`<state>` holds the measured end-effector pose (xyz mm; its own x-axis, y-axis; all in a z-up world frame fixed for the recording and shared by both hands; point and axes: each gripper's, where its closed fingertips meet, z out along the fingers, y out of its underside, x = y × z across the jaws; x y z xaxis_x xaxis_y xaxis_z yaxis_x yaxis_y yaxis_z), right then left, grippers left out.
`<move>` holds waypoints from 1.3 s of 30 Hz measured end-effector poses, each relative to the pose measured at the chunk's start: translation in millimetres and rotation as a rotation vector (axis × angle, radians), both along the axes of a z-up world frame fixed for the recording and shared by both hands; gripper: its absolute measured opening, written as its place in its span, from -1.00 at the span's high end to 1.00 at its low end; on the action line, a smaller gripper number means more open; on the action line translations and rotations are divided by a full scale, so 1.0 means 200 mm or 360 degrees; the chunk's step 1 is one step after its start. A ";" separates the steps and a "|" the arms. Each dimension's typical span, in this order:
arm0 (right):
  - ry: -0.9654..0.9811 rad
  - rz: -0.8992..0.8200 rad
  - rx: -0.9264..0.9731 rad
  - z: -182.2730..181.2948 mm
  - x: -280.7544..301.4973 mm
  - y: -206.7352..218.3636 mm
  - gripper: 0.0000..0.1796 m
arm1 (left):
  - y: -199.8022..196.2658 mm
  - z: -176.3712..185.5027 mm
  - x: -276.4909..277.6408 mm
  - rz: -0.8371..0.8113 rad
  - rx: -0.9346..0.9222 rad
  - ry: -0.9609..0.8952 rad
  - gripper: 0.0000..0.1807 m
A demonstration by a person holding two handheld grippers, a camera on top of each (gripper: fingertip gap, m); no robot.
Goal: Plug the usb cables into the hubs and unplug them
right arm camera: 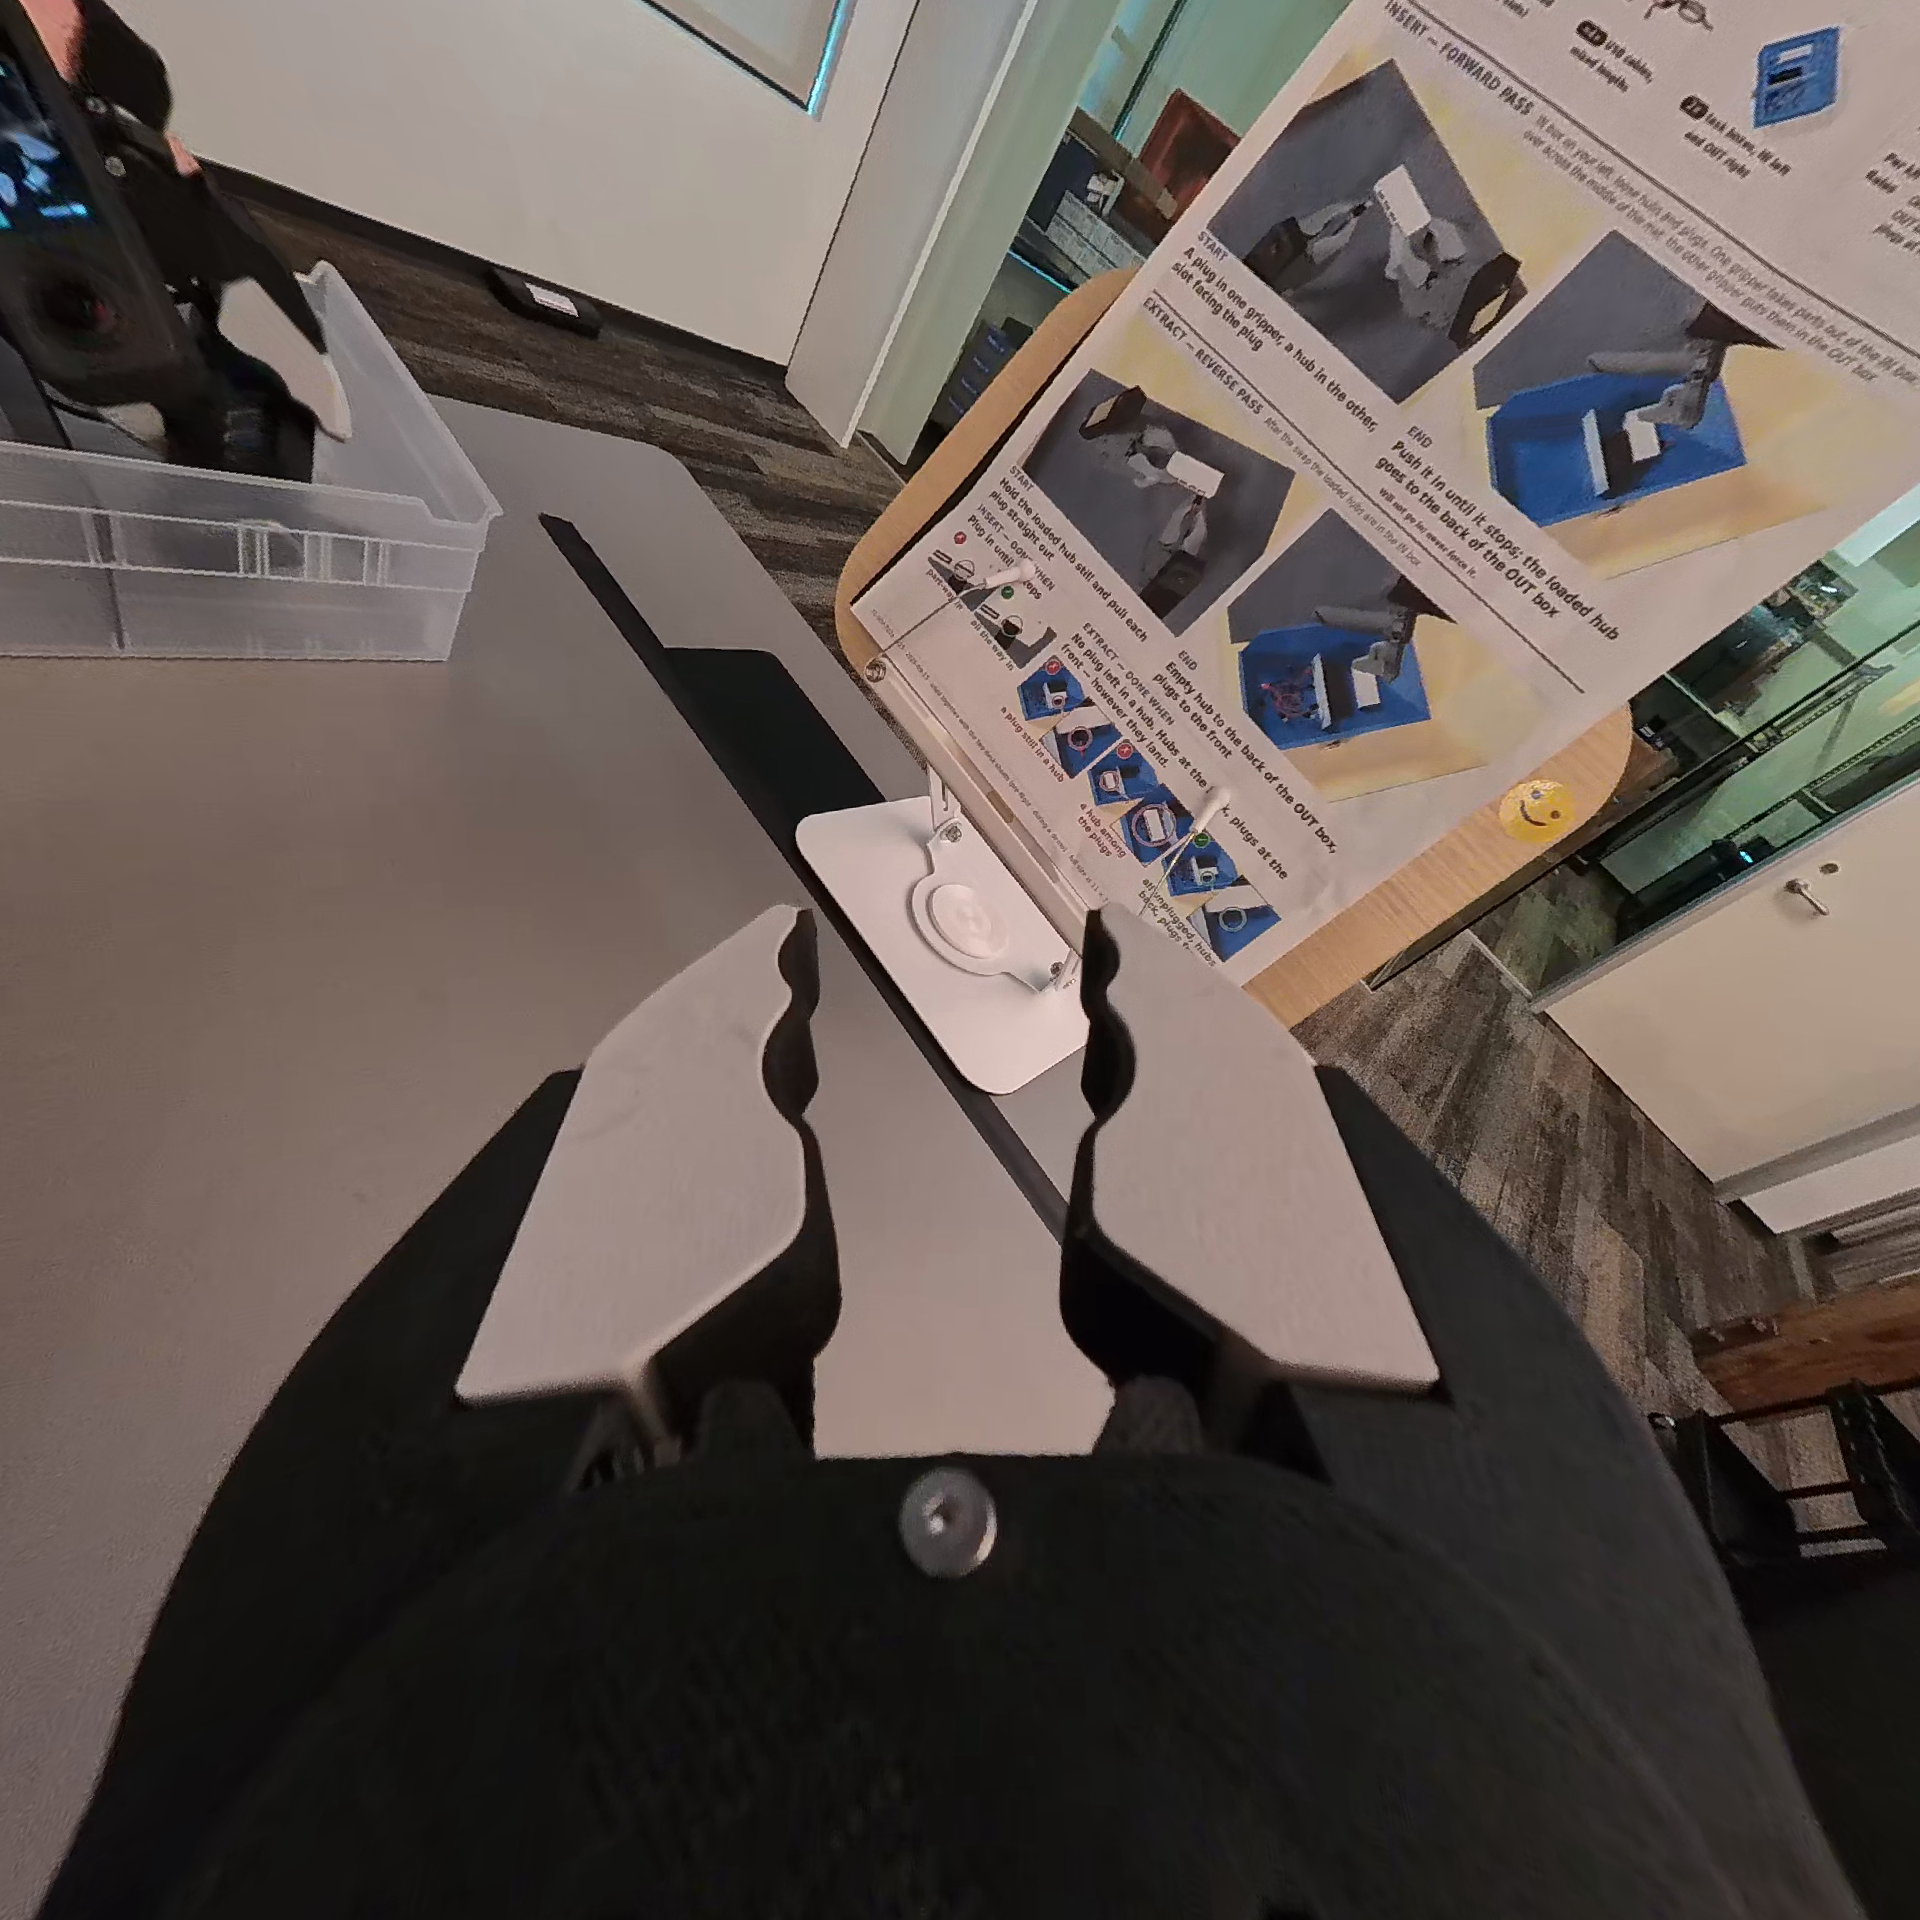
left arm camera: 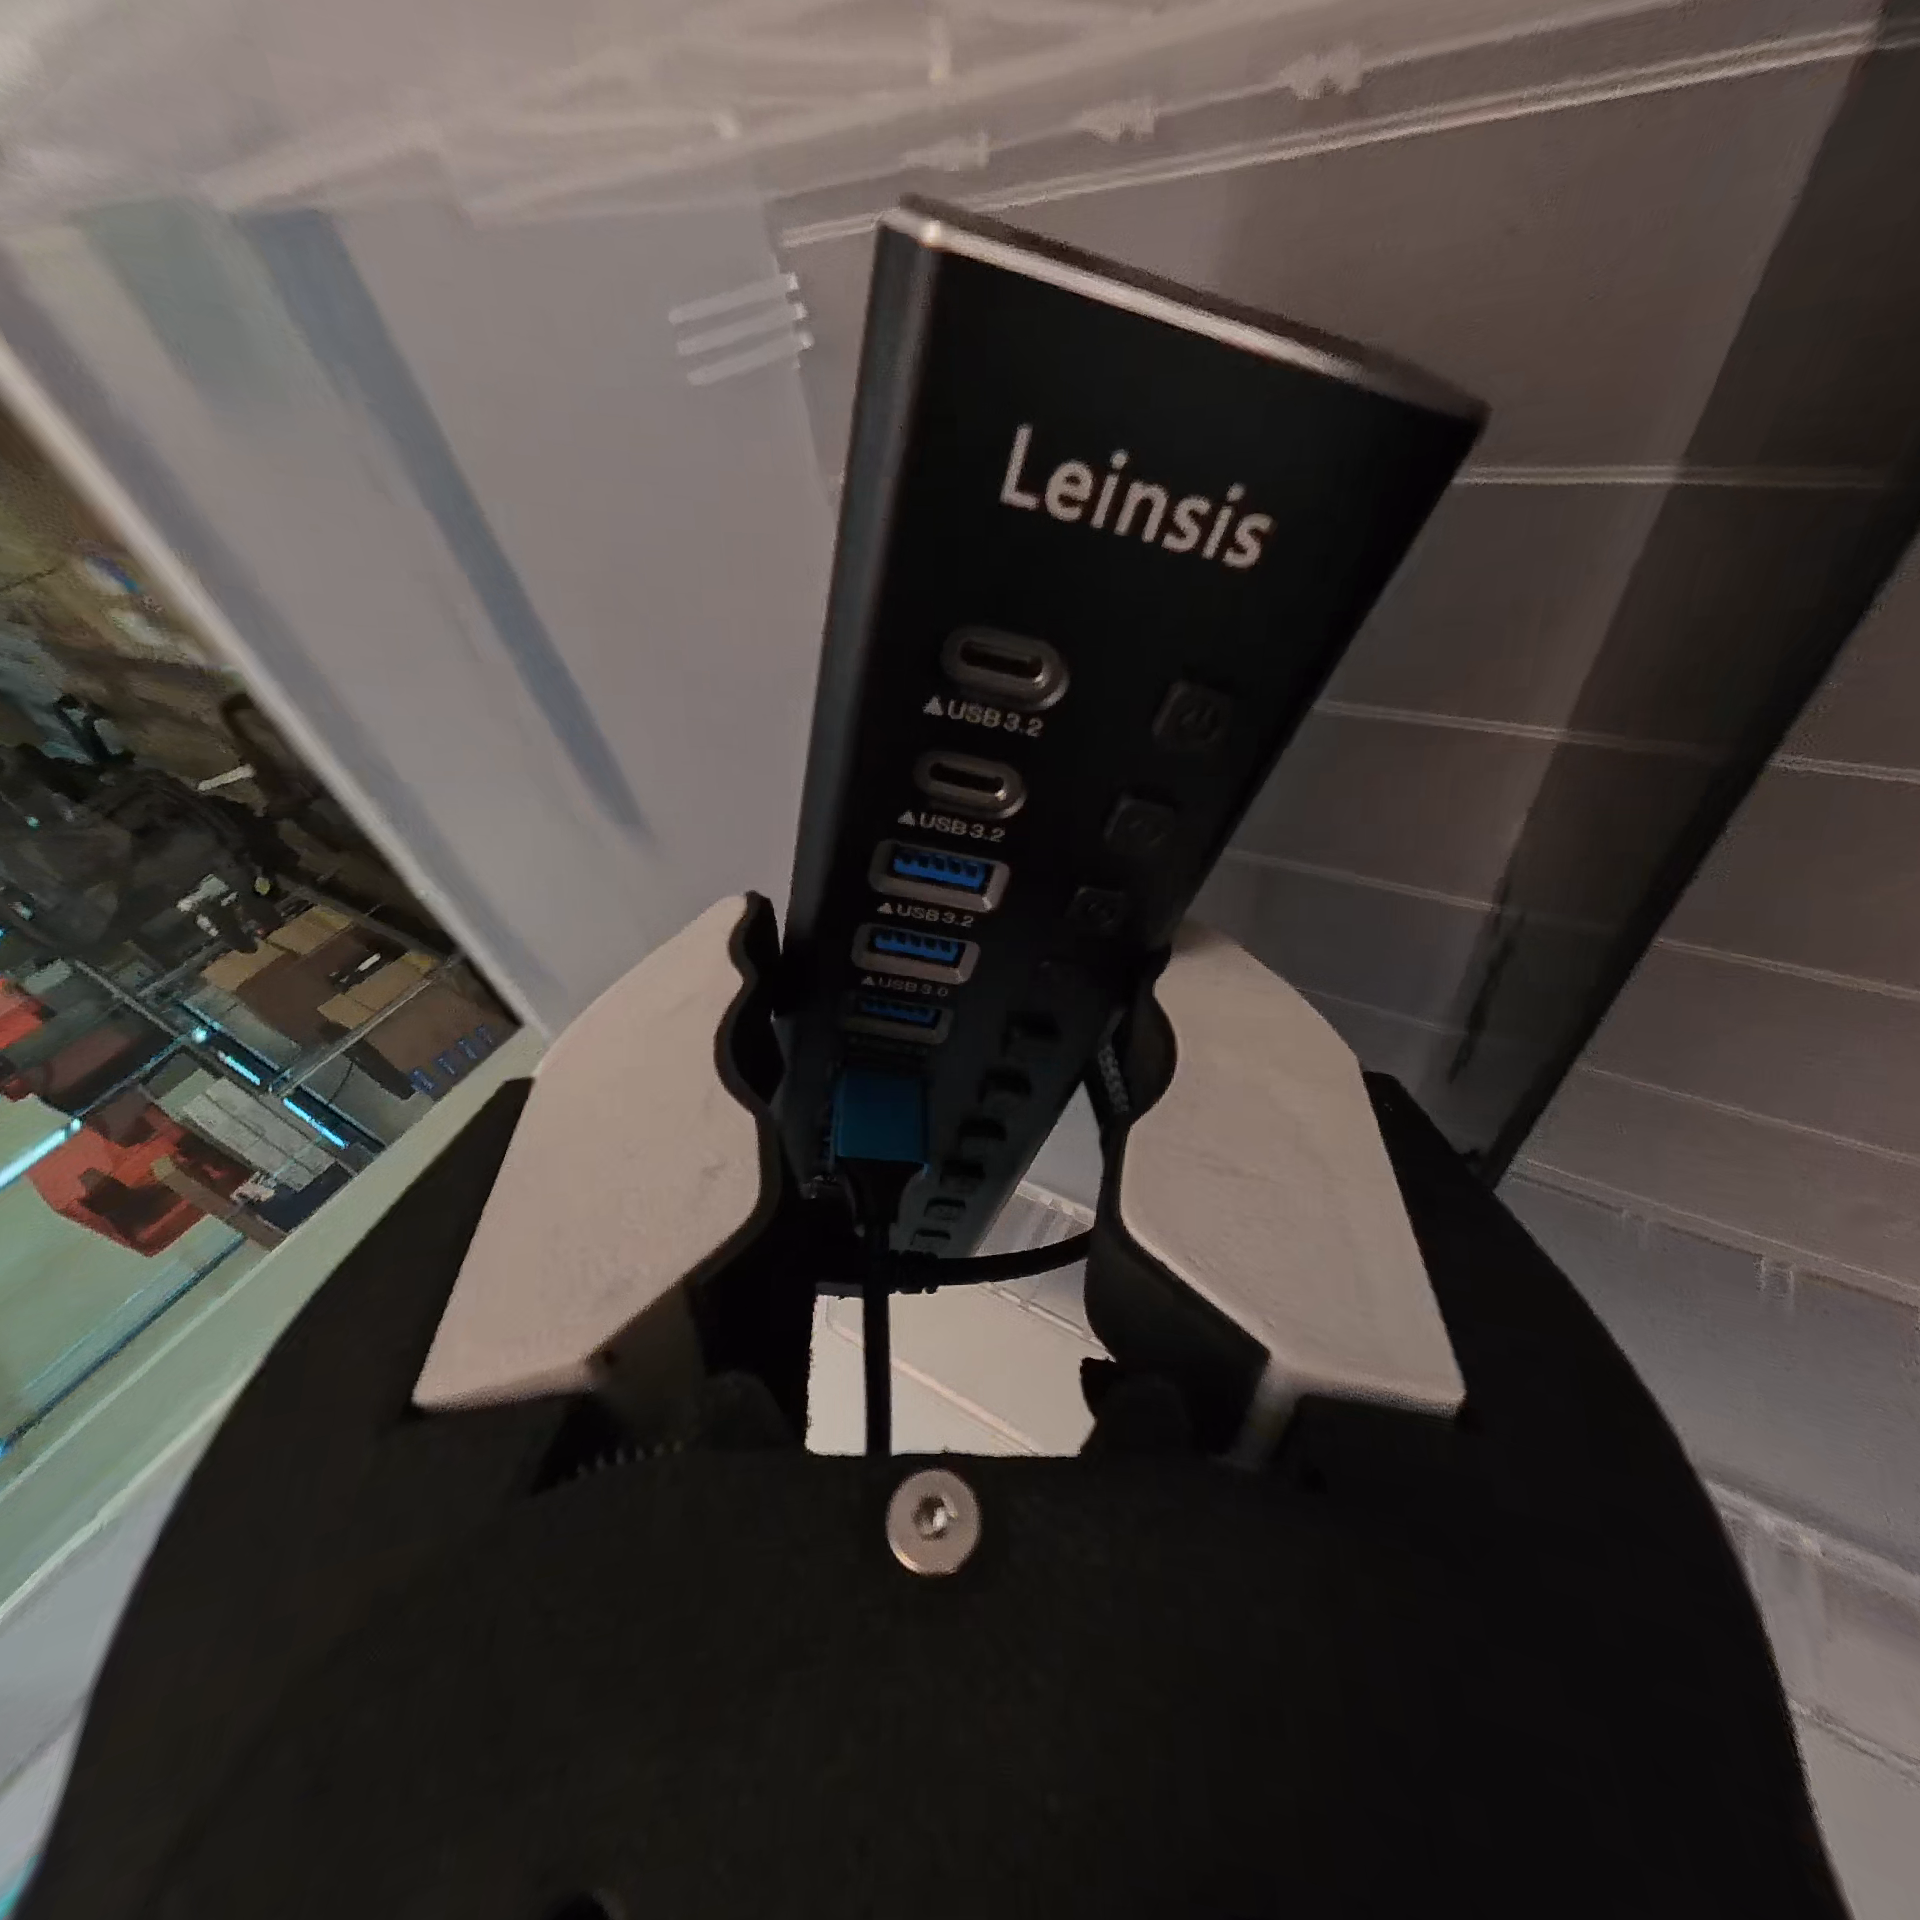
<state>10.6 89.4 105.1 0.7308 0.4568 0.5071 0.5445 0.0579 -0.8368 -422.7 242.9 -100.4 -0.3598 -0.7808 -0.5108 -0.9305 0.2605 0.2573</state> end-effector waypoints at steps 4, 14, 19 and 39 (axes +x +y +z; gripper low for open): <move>0.0016 0.0008 0.0017 0.02 0.00 -0.01 0.46 | 0.00 0.11 0.04 0.0086 0.0133 -0.0224 0.29; 0.0026 0.0069 0.0040 0.04 -0.05 -0.03 0.46 | -0.04 0.71 0.21 0.0167 0.0520 -0.0862 0.30; 0.0057 0.0105 0.0057 0.06 -0.07 -0.06 0.46 | -0.05 1.12 0.29 0.0220 0.0705 -0.1095 0.31; 0.0346 0.0387 0.0267 0.29 -0.23 -0.30 0.46 | -0.61 2.52 1.35 -0.0154 0.1077 -0.1785 0.33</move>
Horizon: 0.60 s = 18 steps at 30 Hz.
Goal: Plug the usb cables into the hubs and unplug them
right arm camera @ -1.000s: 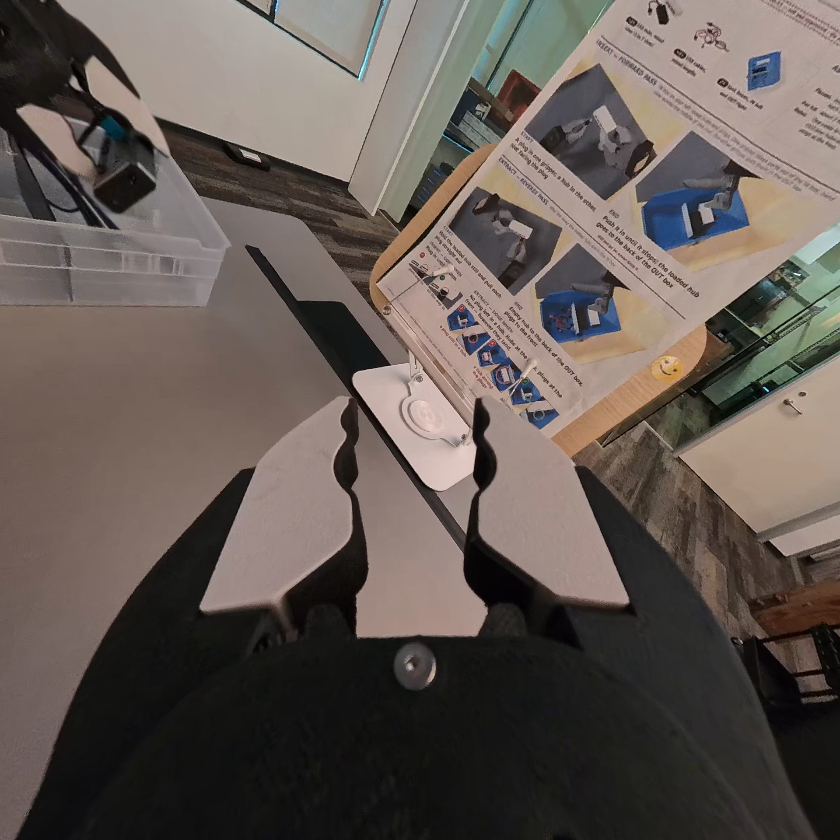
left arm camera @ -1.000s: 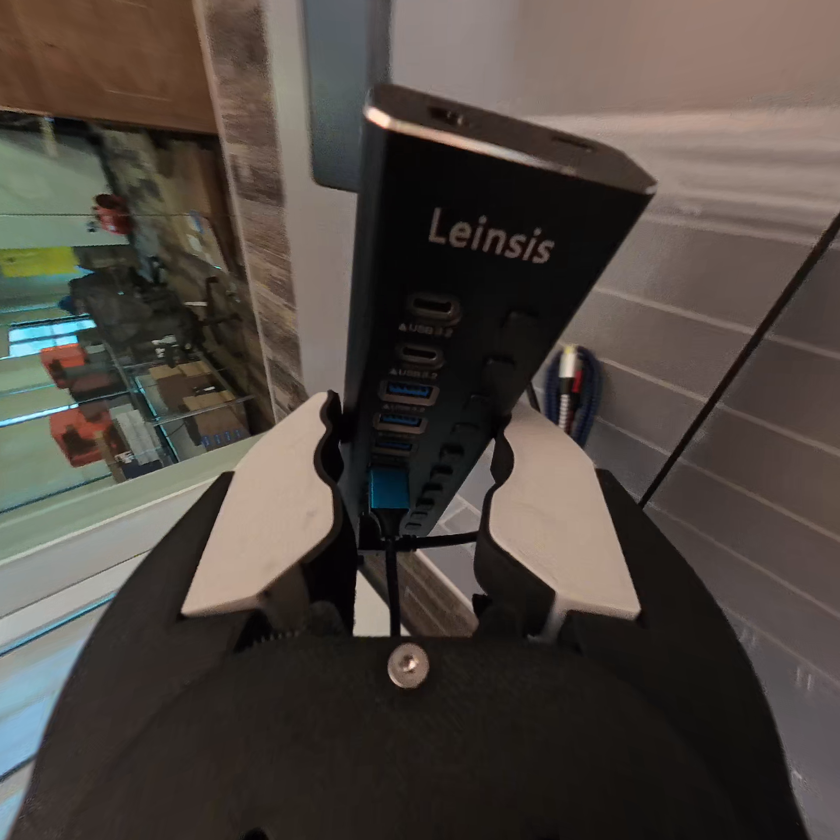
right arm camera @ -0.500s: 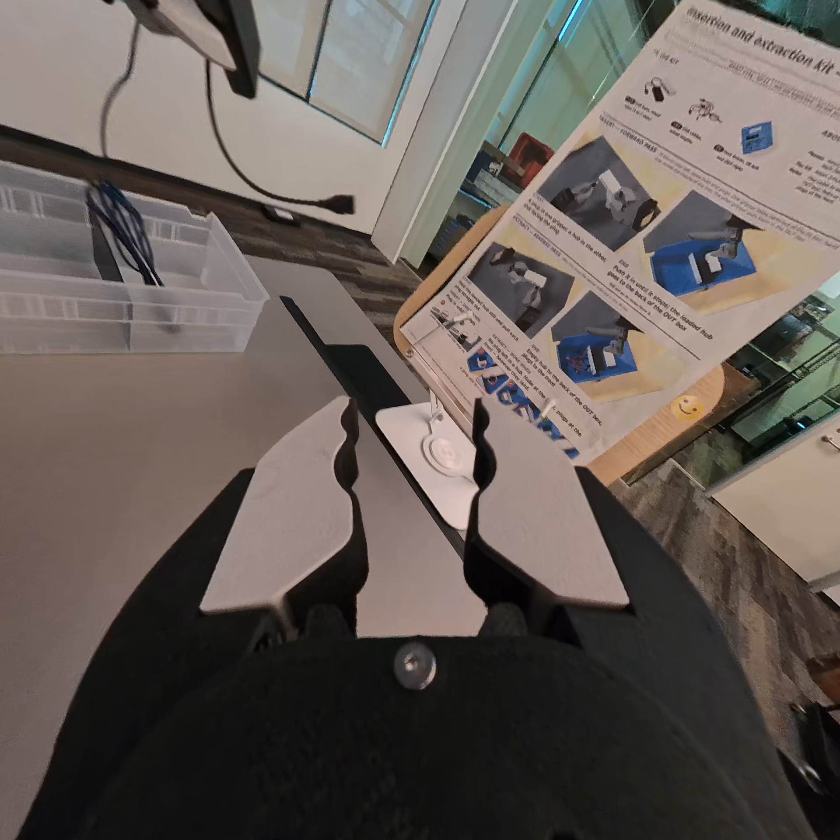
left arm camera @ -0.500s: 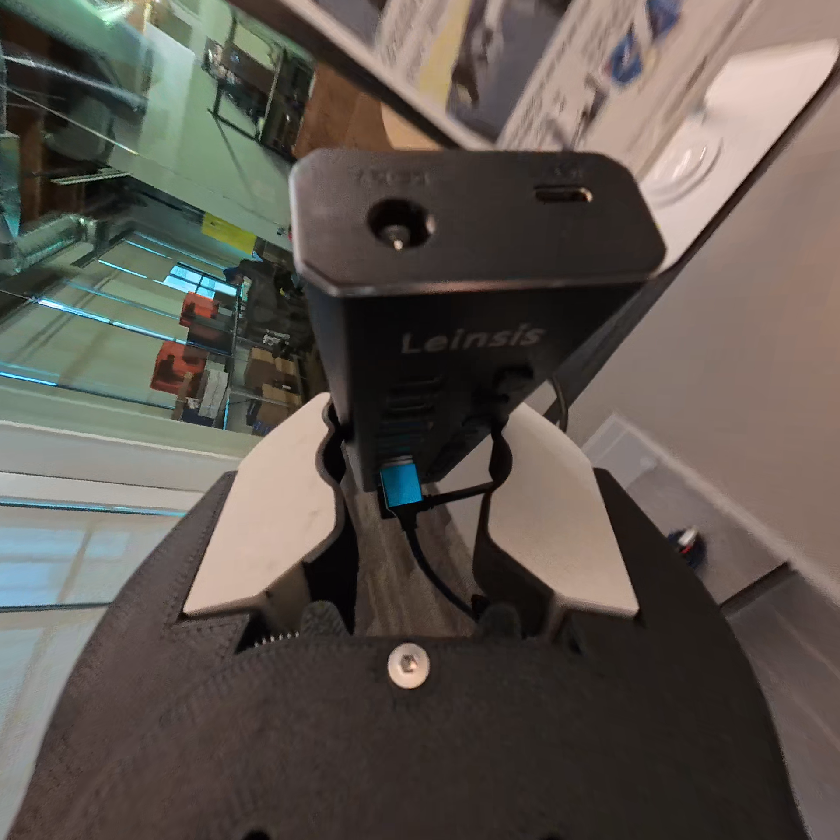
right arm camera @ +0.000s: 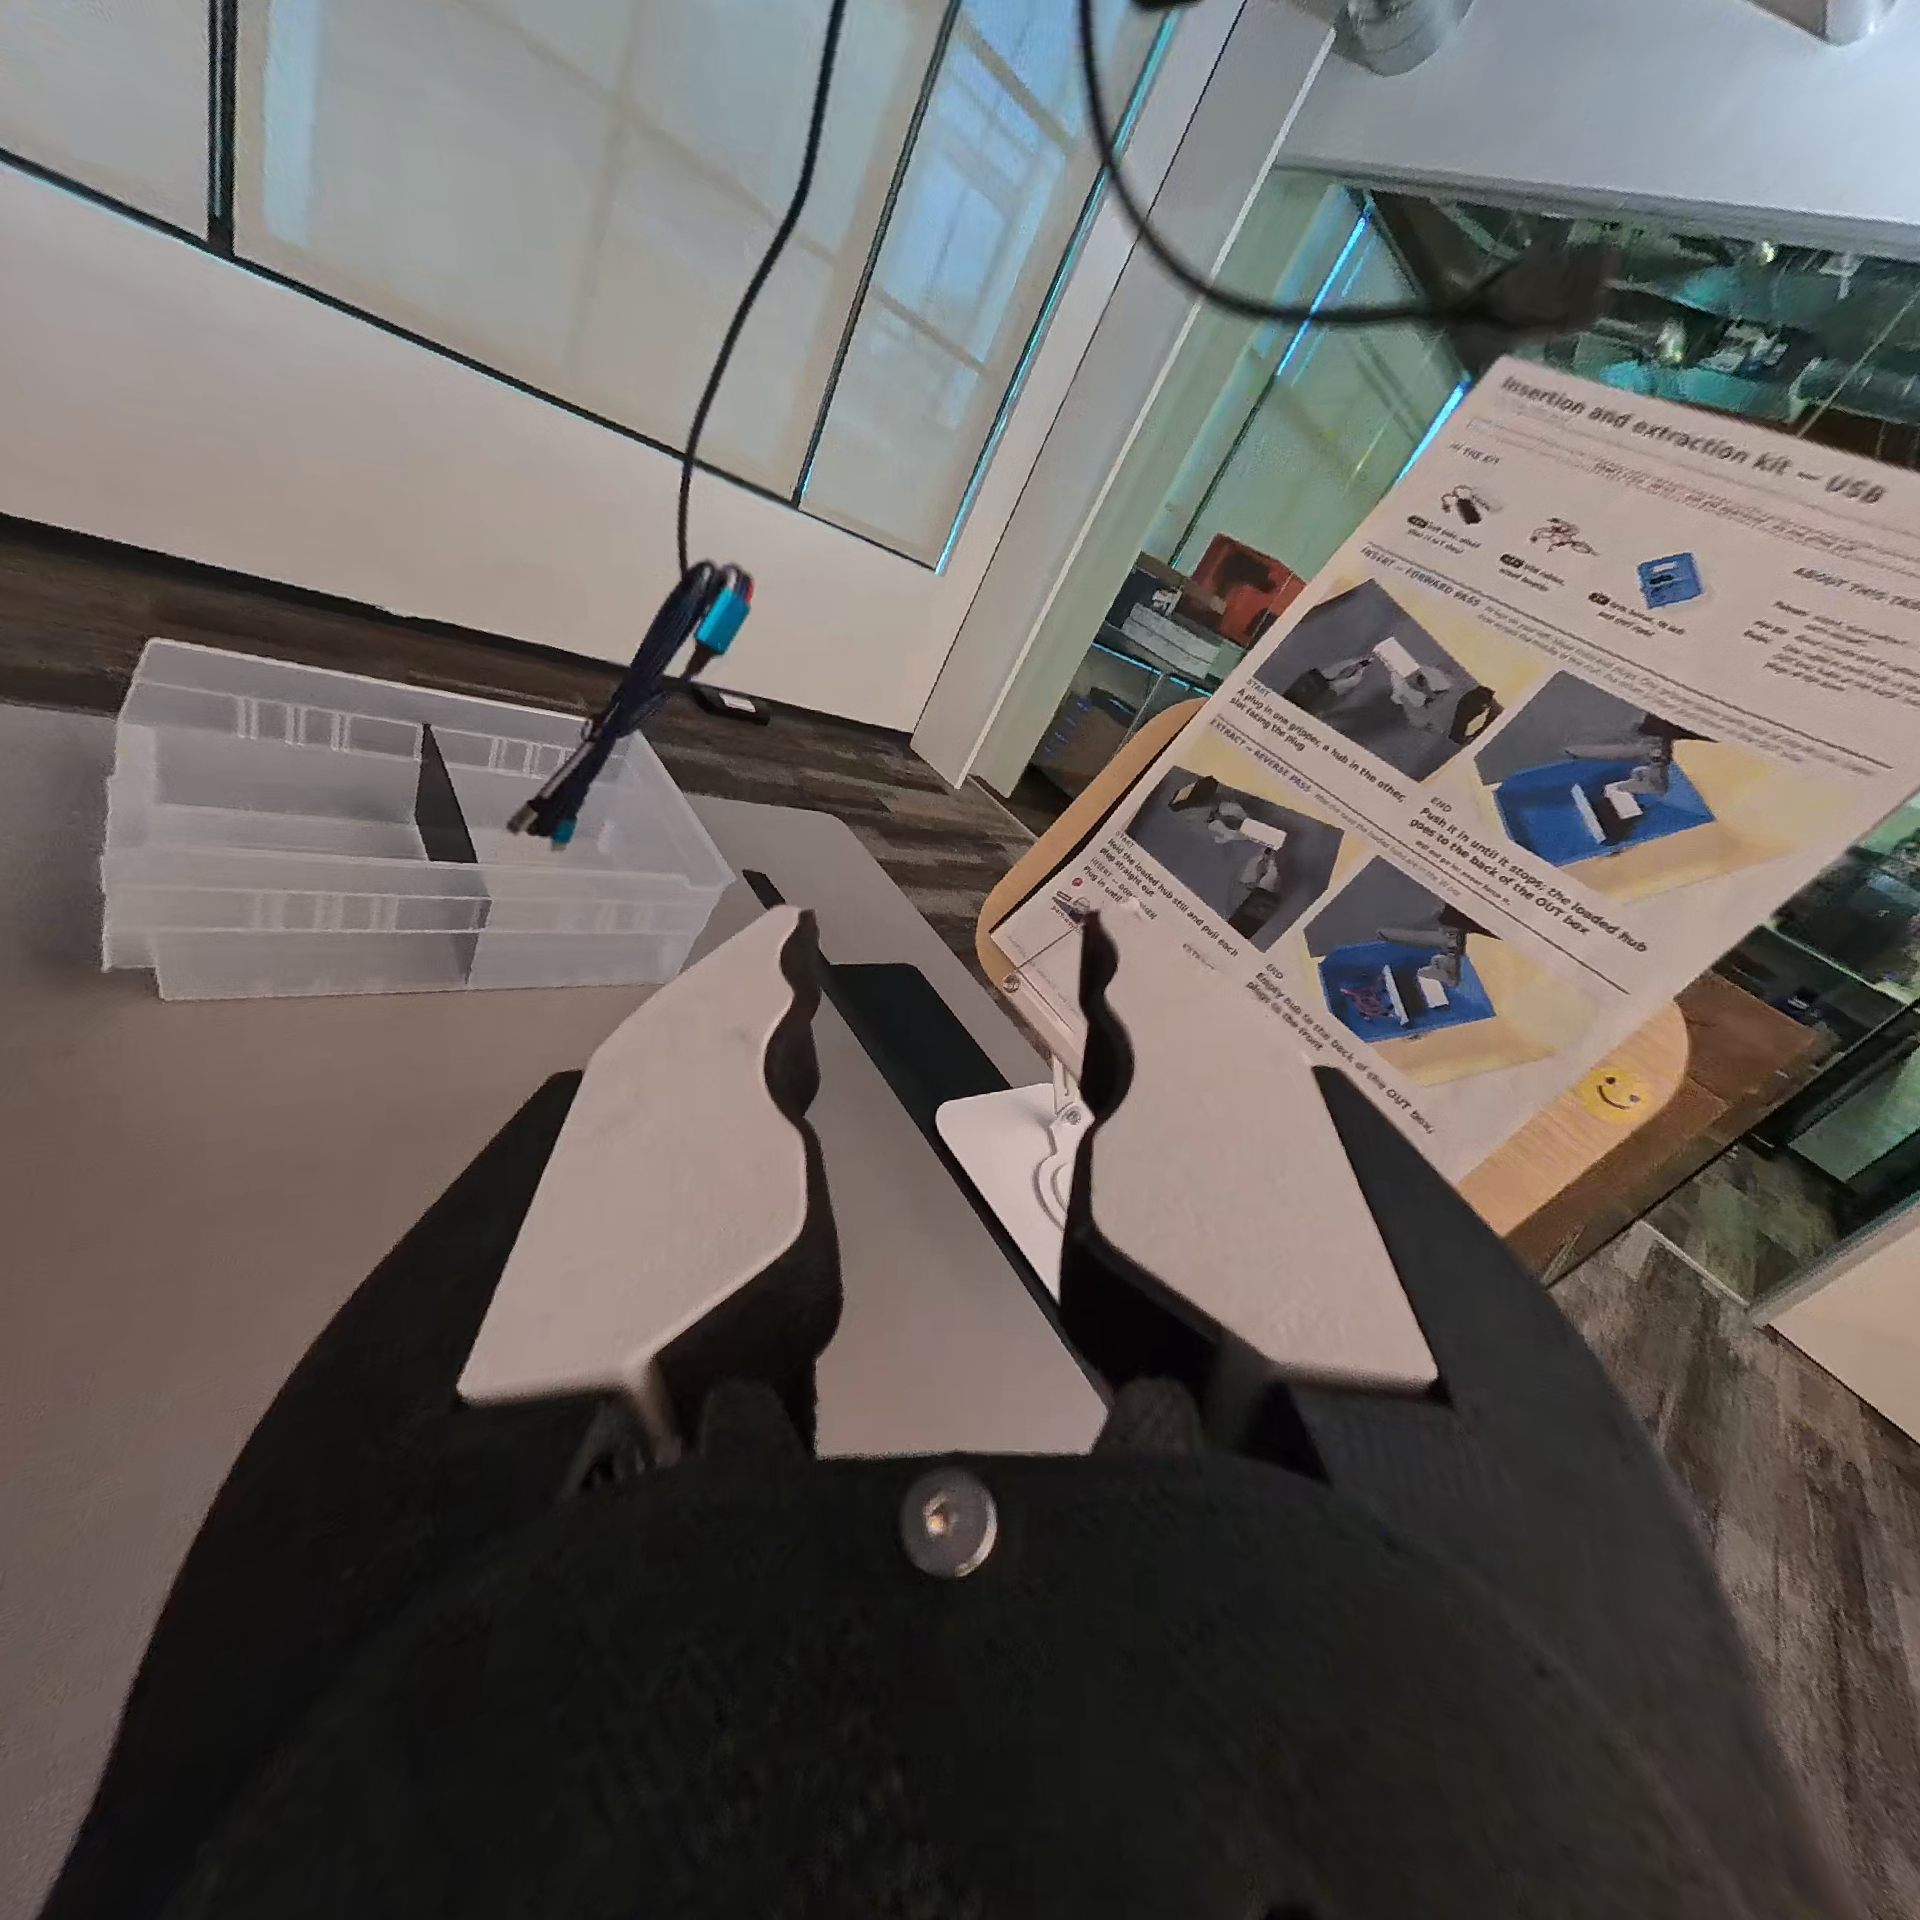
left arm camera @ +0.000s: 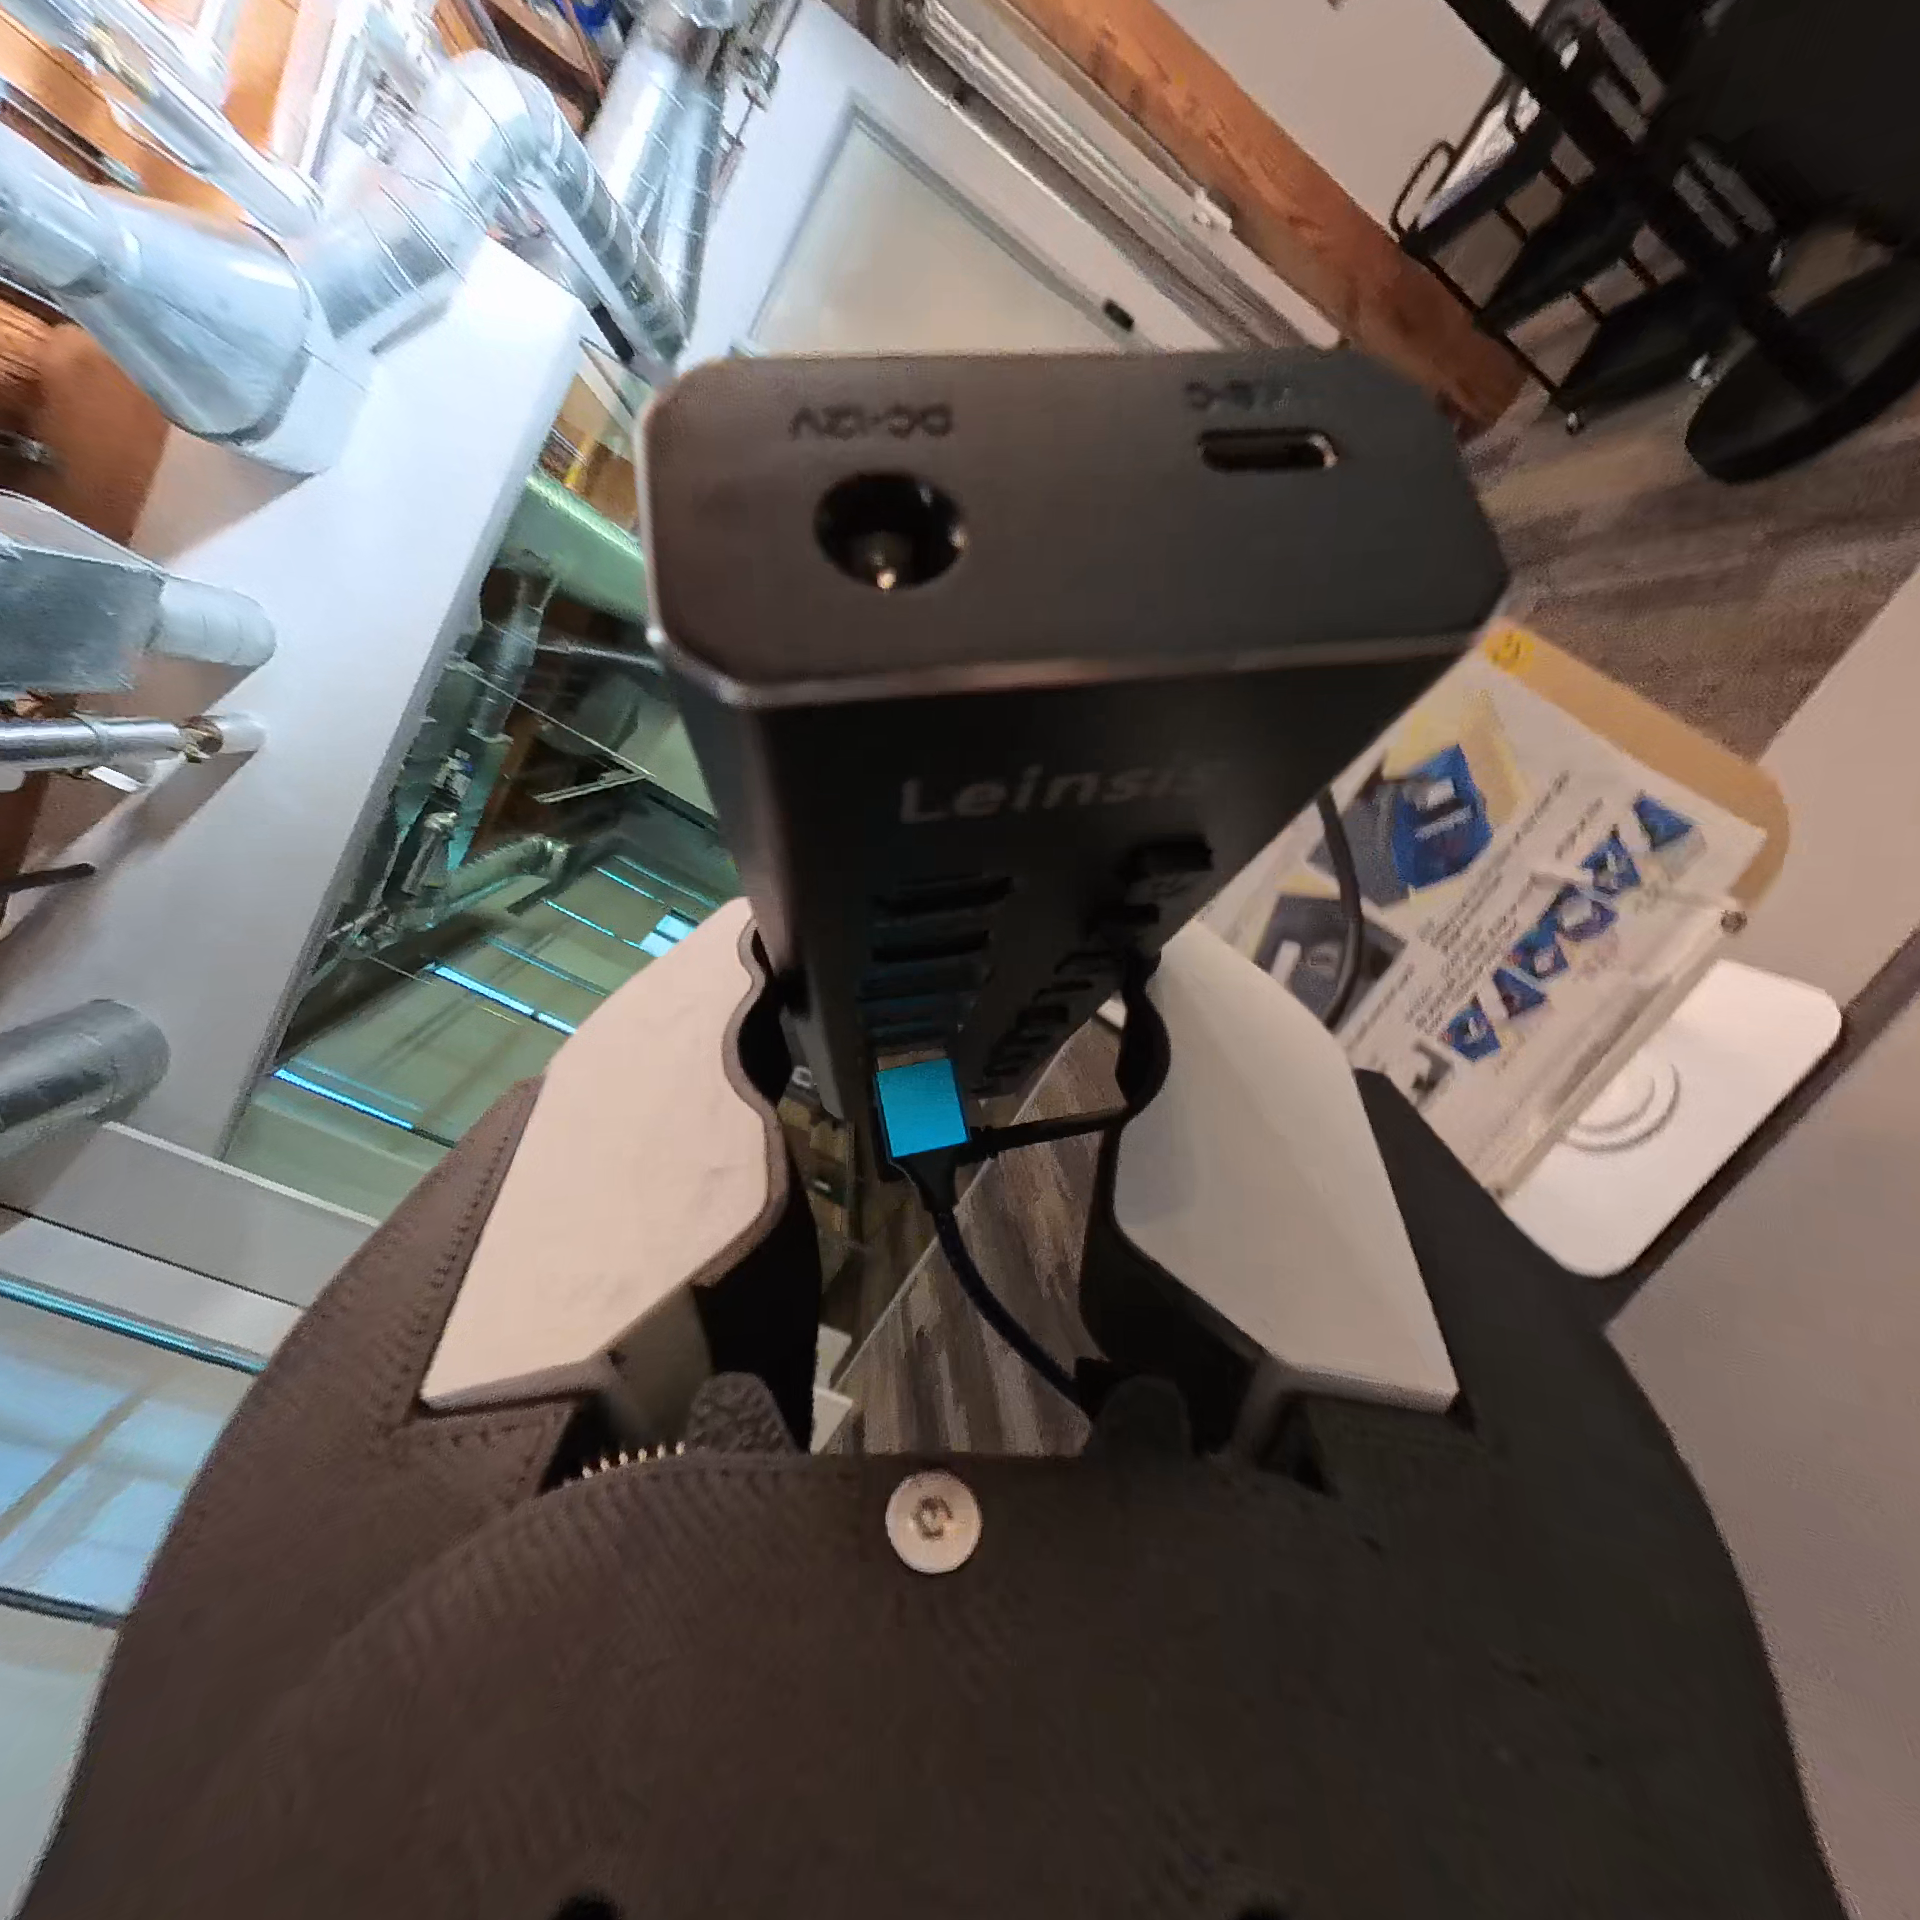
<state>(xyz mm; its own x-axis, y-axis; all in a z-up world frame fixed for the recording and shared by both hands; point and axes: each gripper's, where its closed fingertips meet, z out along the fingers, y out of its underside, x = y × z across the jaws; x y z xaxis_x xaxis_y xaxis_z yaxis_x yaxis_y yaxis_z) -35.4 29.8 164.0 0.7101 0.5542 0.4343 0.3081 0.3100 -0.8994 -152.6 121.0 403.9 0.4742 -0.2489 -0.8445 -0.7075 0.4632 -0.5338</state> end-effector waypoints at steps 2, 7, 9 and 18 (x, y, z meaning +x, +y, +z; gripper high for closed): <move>-0.0005 -0.0010 0.0008 0.01 0.03 -0.03 0.46 | -0.03 0.06 0.08 -0.0019 -0.0068 -0.0007 0.33; 0.0068 -0.0011 0.0116 0.12 0.11 -0.17 0.47 | -0.08 -0.23 0.28 -0.0040 -0.0336 0.0008 0.33; 0.0173 0.0038 0.0176 0.19 0.13 -0.24 0.50 | -0.11 -0.47 0.36 -0.0113 -0.0487 -0.0041 0.33; 0.0470 0.0104 0.0100 0.22 0.11 -0.17 0.33 | -0.23 -1.31 0.70 -0.0318 -0.1061 -0.0318 0.33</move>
<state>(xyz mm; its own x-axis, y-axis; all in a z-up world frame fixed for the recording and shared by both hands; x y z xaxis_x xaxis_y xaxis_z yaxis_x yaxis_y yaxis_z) -12.8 -3.8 207.5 0.7743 0.5817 0.2492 0.0137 0.3783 -0.9256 -12.1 75.7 141.9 0.4951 -0.7790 -0.3846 -0.5027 0.1042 -0.8582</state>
